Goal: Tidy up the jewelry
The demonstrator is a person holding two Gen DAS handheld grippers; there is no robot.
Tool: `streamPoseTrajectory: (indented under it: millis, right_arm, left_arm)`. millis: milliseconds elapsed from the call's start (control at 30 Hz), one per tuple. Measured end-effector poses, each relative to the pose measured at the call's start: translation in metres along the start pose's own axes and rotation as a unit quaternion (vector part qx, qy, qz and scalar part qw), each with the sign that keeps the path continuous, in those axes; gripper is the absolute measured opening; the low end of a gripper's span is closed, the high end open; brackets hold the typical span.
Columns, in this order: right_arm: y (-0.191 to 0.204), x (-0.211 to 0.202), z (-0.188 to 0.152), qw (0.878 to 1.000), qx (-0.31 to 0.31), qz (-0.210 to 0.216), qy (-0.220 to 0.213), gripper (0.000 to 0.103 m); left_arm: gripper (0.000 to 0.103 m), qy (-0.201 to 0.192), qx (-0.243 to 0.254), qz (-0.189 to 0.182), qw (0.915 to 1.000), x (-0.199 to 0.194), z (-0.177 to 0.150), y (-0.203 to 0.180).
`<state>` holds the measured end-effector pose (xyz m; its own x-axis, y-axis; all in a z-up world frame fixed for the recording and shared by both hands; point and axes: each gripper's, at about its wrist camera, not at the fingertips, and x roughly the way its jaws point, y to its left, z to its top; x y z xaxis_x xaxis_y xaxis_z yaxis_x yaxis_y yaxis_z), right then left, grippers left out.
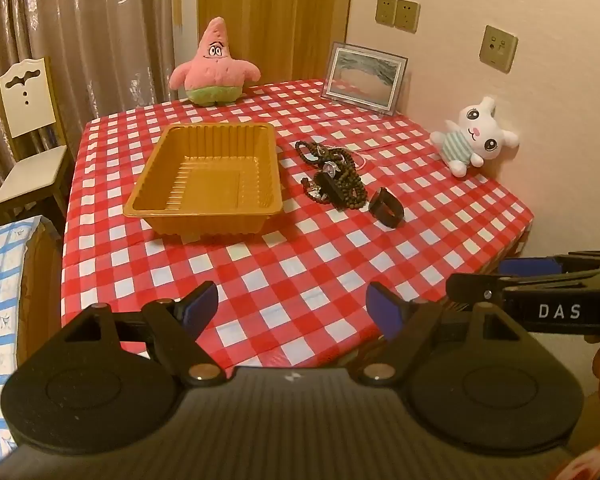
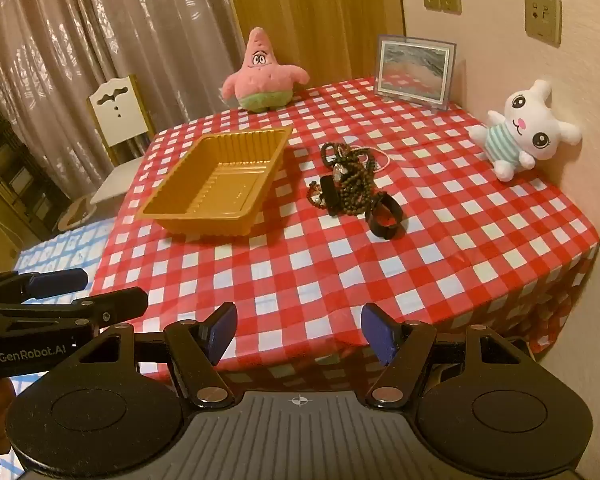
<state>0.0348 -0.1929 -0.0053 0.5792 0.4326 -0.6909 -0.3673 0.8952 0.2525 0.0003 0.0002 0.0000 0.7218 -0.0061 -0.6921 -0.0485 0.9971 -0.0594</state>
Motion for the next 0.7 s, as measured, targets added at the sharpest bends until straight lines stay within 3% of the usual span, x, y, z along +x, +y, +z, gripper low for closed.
streamPoseTrajectory:
  millis: [700]
  right_arm:
    - [-0.0023, -0.001, 0.0007, 1.0, 0.004, 0.004, 0.001, 0.069]
  left_arm:
    - [0.08, -0.002, 0.003, 0.003, 1.0, 0.0, -0.0001, 0.0001]
